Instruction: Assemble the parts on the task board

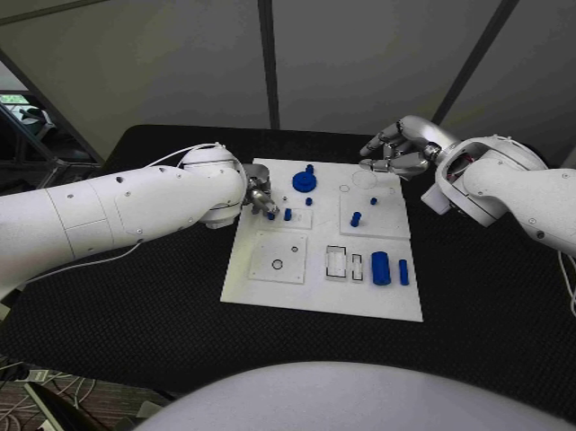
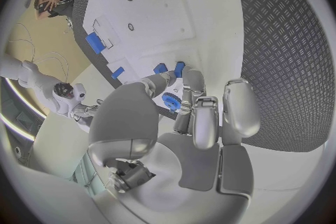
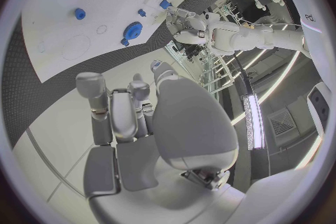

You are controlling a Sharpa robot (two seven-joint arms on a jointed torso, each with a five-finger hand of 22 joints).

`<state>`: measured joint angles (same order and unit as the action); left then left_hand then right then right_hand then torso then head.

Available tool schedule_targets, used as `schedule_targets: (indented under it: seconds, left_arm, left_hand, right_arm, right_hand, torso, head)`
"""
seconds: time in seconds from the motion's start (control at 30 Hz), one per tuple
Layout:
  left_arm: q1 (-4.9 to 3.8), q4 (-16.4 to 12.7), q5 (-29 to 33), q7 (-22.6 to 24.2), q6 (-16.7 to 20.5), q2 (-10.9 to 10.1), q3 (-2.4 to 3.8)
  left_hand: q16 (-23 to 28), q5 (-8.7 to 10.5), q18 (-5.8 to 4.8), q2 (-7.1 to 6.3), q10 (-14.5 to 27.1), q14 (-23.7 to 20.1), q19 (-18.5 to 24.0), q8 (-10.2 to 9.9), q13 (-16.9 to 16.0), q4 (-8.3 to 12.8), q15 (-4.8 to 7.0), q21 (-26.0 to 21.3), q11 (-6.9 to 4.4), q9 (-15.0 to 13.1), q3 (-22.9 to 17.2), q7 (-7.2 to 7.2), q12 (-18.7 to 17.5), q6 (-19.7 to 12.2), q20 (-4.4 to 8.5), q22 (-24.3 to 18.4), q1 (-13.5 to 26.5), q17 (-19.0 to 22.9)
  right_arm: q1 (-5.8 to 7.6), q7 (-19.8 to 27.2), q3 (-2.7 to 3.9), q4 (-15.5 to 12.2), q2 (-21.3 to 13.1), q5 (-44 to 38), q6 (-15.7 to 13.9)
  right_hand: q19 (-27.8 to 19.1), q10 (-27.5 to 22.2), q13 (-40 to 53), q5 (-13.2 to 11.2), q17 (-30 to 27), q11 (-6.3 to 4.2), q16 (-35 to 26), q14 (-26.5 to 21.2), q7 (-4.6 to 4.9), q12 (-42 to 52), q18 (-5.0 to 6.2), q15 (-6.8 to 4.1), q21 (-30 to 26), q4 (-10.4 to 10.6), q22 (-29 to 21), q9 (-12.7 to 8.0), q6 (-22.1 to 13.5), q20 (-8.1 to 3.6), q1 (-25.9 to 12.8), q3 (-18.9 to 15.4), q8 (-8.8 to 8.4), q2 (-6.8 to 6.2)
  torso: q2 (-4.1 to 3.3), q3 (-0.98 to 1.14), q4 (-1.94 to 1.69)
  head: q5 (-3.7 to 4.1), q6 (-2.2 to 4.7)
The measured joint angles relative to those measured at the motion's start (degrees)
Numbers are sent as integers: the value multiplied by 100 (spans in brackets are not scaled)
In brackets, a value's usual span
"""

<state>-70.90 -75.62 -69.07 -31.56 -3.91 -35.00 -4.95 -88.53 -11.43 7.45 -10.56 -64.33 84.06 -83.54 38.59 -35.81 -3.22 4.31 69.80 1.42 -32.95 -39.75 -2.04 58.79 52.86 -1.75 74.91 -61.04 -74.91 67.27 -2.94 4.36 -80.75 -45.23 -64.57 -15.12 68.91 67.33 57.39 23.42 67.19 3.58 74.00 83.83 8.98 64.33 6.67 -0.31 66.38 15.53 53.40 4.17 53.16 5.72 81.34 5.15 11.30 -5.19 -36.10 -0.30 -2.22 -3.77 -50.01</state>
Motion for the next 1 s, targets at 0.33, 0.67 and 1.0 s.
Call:
schedule_targets:
  seconds: [0.33, 0.67, 1.0]
  left_arm:
    - [18, 71, 21, -1, 18, 10, -10]
    - [26, 86, 34, -1, 47, -44, -14]
    - [28, 80, 40, -1, 84, -82, -13]
  left_hand:
    - [0, 238, -2, 40, -315, 0, -20, -108, -34, -479, 0, 22, -308, 11, 785, -41, 39, 101, -21, 0, 460, 0]
    - [0, 238, -2, 71, -295, 0, -20, -151, -96, -714, 0, 44, -289, 17, 1236, -60, 88, 120, -21, 0, 516, 0]
    - [0, 238, -1, 70, -295, 0, -20, -151, -114, -794, 0, 44, -289, 17, 1394, -60, 89, 122, -21, 0, 516, 0]
  right_arm:
    - [0, 0, 0, -2, -2, 0, -1]
    - [1, 0, 0, -2, -5, 0, 0]
    - [1, 1, 0, 4, -3, 0, 0]
  right_hand:
    - [0, 0, -6, 0, 0, 0, 0, 0, 0, 0, 0, 0, 0, 0, 0, 0, 0, 0, 0, 0, 0, 0]
    - [0, -12, -13, 0, 0, 12, 0, 0, 0, 0, 0, 0, -23, 0, -5, 0, 0, 0, 0, 0, 0, 0]
    - [0, -20, -15, 0, 0, 21, 0, 0, 0, 0, 0, 0, -29, 0, -6, 0, 0, 0, 0, 0, 0, 0]
  torso:
    - [4, -4, -5]
    - [8, -8, -8]
    - [5, -8, -7]
  head:
    - [5, 0]
    - [24, 0]
    - [18, 0]
